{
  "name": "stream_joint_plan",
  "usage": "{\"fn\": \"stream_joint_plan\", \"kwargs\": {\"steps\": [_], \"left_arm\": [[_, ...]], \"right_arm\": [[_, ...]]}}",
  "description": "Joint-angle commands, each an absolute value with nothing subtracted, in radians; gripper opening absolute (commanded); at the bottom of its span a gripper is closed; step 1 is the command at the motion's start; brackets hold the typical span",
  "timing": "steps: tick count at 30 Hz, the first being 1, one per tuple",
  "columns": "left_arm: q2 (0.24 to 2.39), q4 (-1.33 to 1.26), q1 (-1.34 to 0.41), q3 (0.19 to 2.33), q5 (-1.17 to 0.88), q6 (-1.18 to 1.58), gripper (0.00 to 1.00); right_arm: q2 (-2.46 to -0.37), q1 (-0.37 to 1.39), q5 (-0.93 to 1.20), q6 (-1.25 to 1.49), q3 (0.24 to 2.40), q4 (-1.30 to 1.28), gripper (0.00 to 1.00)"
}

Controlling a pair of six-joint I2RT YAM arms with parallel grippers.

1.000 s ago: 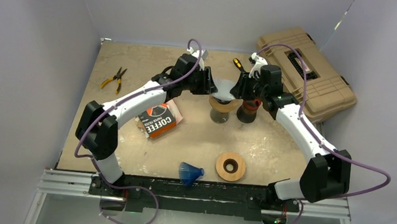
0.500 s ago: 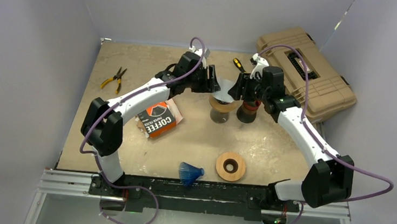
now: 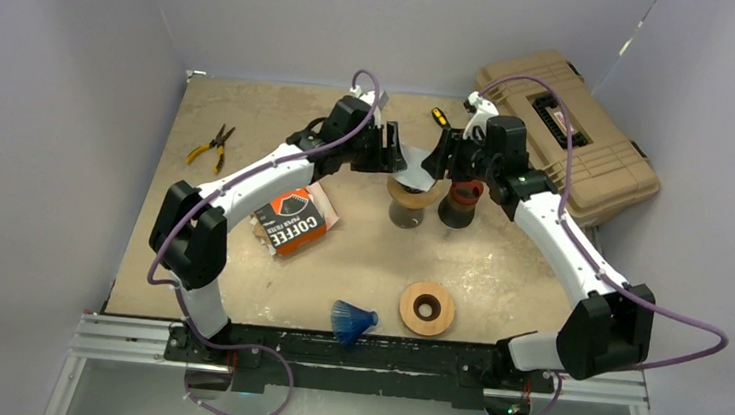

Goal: Place the coffee filter in the dripper
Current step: Place the coffee filter in the coffee dripper.

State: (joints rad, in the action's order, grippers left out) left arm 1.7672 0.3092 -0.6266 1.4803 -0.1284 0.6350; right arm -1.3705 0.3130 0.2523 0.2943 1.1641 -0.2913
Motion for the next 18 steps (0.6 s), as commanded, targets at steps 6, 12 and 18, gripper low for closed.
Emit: {"fn": "stream_joint_plan", "kwargs": {"steps": [6, 12, 18], "left_arm": [[1.793, 0.335, -0.619, 1.562, -0.147, 0.582, 0.6], [1.83, 0.385, -0.633, 1.624, -0.161, 0.546, 0.6], [1.867, 0.425, -0.652, 1.664, -0.149, 0.533, 0.6]], "right_arm": [[-1.418, 0.308, 0.19, 0.226, 1.225, -0.324, 0.58], [-1.431, 0.309, 0.192, 0.177, 1.273, -0.319, 0.73], [-1.449, 0.31, 0.204, 0.151, 1.272, -0.324, 0.79]]}}
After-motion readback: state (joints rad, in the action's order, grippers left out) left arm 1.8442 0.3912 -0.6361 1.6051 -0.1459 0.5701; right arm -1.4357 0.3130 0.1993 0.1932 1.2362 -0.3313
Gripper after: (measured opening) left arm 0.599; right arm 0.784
